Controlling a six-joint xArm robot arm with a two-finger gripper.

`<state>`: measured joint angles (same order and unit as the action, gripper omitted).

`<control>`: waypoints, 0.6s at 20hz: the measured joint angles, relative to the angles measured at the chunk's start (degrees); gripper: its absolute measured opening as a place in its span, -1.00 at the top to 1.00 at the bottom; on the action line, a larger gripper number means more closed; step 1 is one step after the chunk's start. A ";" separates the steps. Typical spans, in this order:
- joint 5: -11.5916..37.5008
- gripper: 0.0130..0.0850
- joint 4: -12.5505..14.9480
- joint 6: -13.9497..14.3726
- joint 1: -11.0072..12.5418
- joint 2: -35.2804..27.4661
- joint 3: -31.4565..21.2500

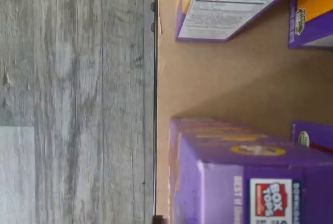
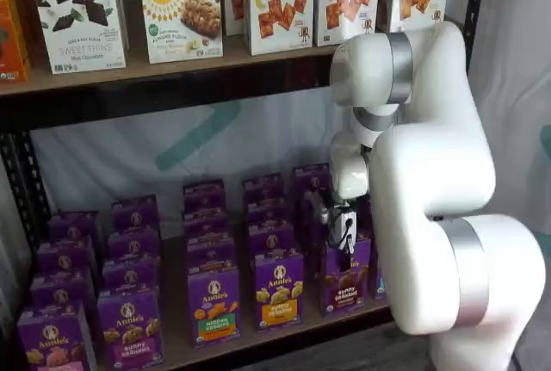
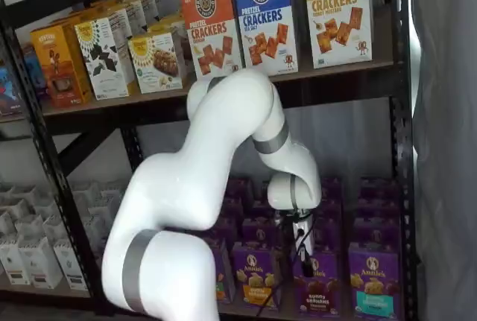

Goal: Pick up the purple box with a brown patch in the center, on the bottom shelf, the fifth box from the left

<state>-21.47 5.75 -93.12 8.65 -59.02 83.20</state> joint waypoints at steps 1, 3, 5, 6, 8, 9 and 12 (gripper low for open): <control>-0.02 -0.44 -0.04 -0.03 0.00 0.00 -0.03; -0.05 -0.33 -0.14 -0.08 -0.04 0.03 -0.09; 0.16 -0.33 -0.39 -0.27 -0.09 0.06 -0.22; 0.26 -0.33 -0.49 -0.33 -0.12 0.08 -0.28; 0.49 -0.33 -0.56 -0.35 -0.17 0.10 -0.42; 0.59 -0.33 -0.52 -0.28 -0.19 0.11 -0.48; 0.64 -0.11 -0.37 -0.10 -0.24 0.18 -0.65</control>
<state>-20.83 5.38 -93.22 8.41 -58.84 82.54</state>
